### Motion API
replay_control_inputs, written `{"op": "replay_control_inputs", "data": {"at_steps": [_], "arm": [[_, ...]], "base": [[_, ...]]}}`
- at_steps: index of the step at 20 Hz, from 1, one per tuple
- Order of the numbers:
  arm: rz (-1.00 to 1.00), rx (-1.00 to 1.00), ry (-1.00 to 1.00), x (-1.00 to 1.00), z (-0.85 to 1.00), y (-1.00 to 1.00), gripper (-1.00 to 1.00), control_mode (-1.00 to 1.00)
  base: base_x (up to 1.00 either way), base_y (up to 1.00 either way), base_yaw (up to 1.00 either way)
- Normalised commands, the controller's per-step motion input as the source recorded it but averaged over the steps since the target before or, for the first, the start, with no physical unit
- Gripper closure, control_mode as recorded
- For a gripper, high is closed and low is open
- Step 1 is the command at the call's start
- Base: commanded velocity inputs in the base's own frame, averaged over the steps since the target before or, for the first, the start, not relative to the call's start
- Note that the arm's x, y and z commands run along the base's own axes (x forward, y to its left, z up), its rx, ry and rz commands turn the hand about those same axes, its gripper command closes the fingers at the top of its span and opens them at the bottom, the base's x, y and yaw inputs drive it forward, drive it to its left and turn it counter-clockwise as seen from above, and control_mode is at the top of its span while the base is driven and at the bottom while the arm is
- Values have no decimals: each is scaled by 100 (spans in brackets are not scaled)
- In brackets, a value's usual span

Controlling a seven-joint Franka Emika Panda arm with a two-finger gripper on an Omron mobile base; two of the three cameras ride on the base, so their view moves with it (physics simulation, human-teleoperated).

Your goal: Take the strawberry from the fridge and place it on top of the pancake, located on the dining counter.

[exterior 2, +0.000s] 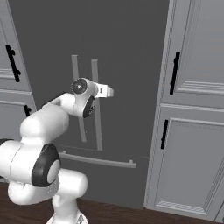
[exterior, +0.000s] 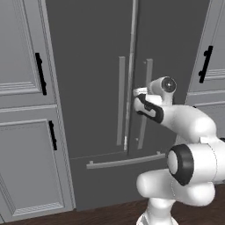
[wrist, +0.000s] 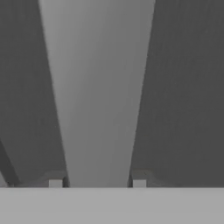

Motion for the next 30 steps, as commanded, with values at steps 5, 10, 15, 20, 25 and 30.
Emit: {"op": "replay_control_inputs", "data": {"at_steps": [5,10,15,20,25,30], "arm": [[0,2,0,-100,0,-91,100,-100],[0,4,0,-100,-9,-100,100,-100],[0,1,0,-100,-10,-98,100,-100],[0,5,1,-66,5,-82,100,-100],[-3,5,0,-62,15,-48,-100,-100],[-12,-20,4,-64,49,37,-100,-100]], "base": [[0,0,0],[0,0,0],[0,0,0],[0,0,0],[0,0,0],[0,0,0]]}}
